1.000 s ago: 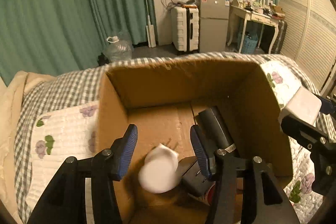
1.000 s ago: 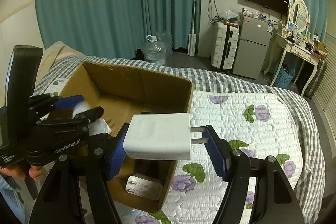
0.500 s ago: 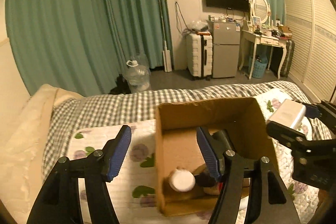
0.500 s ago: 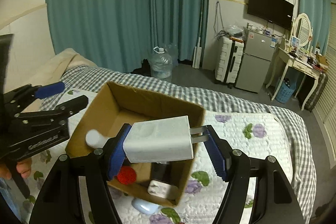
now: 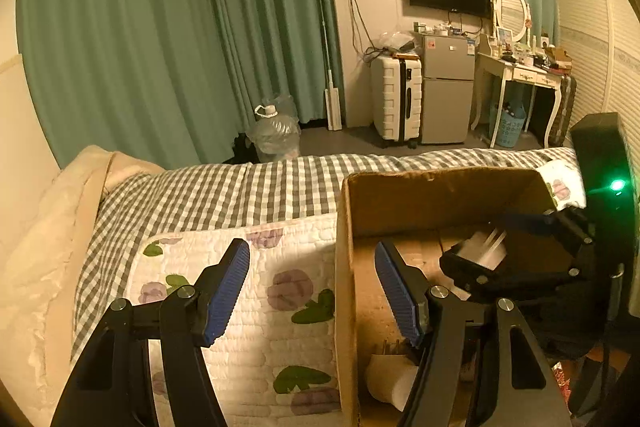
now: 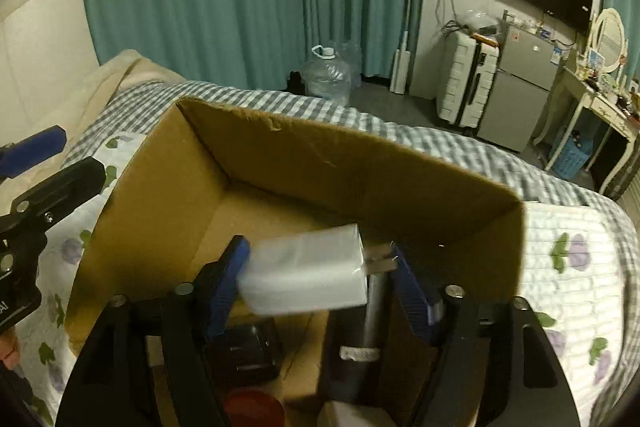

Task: Organize rigid objects
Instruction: 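Drop the roll-on bottle and small charger into the box, opening both tools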

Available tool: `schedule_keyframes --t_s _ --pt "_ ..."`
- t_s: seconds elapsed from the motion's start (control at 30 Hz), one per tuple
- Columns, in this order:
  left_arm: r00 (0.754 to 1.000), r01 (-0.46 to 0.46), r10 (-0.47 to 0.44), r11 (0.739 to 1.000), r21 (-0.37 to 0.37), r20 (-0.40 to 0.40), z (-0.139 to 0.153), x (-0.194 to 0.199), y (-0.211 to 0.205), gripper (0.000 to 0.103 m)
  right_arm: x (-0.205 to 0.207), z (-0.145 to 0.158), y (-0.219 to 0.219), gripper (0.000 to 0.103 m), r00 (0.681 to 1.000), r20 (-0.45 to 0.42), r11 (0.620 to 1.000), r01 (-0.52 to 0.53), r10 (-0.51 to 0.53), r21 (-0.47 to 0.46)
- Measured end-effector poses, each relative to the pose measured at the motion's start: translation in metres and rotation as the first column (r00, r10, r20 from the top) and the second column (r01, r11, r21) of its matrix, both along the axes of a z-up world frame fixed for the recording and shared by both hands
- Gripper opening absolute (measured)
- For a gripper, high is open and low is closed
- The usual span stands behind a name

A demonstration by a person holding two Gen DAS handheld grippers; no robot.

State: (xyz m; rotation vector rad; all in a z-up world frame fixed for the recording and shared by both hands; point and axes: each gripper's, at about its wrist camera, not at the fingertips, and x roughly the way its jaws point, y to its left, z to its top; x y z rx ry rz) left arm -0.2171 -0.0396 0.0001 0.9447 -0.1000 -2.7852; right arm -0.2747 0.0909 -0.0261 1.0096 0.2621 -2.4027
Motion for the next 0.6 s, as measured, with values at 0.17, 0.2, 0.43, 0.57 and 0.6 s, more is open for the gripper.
schedule_keyframes --t_s 0.17,0.2,0.43,0.57,0.6 --pt "1.0 -0.017 0.017 1.0 0.016 -0.018 0.016 0.017 -0.003 0.068 0.009 0.018 0.01 0.095 0.998 -0.049 0.999 0.042 -0.042 0.01" --pt "0.999 -0.018 0.019 1.0 0.018 -0.029 0.023 0.024 -0.003 0.068 0.012 0.025 0.012 0.095 0.997 -0.06 0.999 0.049 -0.048 0.013" --pt "0.995 -0.021 0.023 0.999 0.027 -0.097 0.073 0.087 0.006 0.068 0.071 0.094 0.047 0.095 0.985 -0.162 0.996 0.073 -0.065 0.047" --pt "0.995 -0.004 0.009 0.999 0.047 -0.098 0.083 0.121 0.016 0.068 0.116 0.128 0.073 0.095 0.982 -0.176 0.995 0.076 -0.065 0.058" --pt "0.995 0.003 0.001 0.999 0.05 -0.097 0.082 0.131 0.02 0.068 0.124 0.132 0.077 0.095 0.982 -0.179 0.995 0.074 -0.062 0.063"
